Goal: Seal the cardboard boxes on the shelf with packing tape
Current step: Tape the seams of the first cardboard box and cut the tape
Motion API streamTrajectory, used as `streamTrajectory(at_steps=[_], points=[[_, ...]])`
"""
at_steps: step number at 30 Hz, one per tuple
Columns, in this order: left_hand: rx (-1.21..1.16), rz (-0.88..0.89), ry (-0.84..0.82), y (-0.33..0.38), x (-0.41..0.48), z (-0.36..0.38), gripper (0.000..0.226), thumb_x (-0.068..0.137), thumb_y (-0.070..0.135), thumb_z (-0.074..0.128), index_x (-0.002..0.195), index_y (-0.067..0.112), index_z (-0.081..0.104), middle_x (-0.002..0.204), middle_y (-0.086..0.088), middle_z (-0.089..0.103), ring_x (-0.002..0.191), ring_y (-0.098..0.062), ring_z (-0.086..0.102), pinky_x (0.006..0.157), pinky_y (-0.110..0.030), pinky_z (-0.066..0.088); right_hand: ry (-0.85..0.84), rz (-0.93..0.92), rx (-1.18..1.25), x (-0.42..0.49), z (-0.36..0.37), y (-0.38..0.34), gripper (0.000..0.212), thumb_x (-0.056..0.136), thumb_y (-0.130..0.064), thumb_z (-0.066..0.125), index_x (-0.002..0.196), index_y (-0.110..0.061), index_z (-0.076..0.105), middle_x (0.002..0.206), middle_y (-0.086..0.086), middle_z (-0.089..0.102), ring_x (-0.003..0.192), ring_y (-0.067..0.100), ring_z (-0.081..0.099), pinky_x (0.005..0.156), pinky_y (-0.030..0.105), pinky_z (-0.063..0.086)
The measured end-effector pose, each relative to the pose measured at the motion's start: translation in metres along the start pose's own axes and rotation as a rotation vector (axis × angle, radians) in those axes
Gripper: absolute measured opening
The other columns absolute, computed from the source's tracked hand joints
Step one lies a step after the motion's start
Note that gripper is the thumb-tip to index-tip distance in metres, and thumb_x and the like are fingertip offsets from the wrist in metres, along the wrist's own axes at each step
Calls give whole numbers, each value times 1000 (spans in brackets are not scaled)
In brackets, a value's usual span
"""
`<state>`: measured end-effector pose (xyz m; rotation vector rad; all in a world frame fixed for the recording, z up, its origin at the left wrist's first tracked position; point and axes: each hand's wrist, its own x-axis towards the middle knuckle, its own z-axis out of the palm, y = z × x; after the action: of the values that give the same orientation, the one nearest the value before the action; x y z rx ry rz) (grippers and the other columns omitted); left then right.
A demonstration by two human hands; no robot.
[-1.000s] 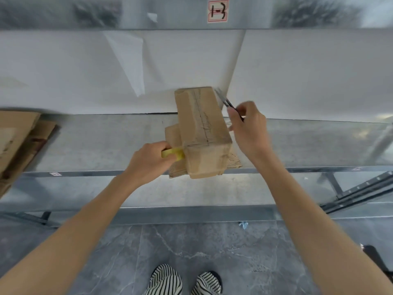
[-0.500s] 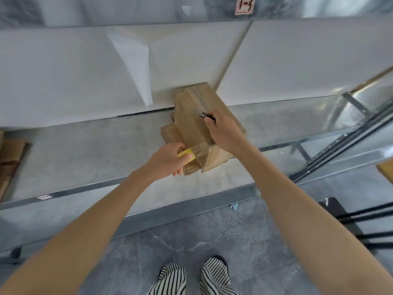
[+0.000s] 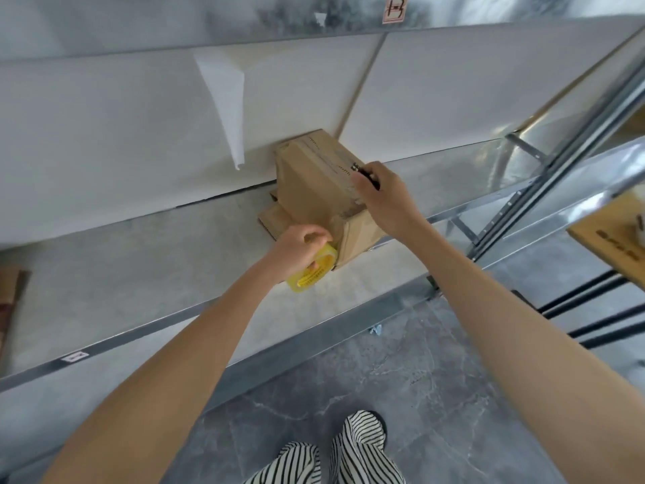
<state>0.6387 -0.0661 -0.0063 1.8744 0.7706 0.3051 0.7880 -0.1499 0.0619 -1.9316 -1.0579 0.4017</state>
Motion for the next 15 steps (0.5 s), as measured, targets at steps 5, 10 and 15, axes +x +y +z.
streamTrajectory(at_steps=[5, 10, 15], points=[[-140, -74, -1, -1, 1, 0, 22, 91, 14, 52, 79, 25, 67, 61, 8, 59, 44, -4, 54, 47, -16, 47, 39, 39, -5, -53, 10, 19, 23, 97, -31, 46, 75, -25, 46, 62, -8, 43, 43, -5, 38, 43, 12, 30], [-130, -30, -9, -3, 1, 1, 25, 93, 5, 48, 76, 19, 61, 66, -4, 53, 51, -12, 50, 46, -16, 45, 0, 203, -25, -95, 35, 46, 32, 97, -40, 45, 77, -16, 50, 59, -7, 42, 50, 6, 36, 48, 21, 28], [-150, -14, -4, -6, 1, 2, 24, 92, 5, 50, 74, 19, 59, 67, -2, 54, 54, -11, 50, 43, -13, 43, -73, 335, -90, -96, 46, 52, 41, 99, -41, 38, 95, -5, 57, 64, -2, 46, 55, 12, 40, 49, 27, 29]])
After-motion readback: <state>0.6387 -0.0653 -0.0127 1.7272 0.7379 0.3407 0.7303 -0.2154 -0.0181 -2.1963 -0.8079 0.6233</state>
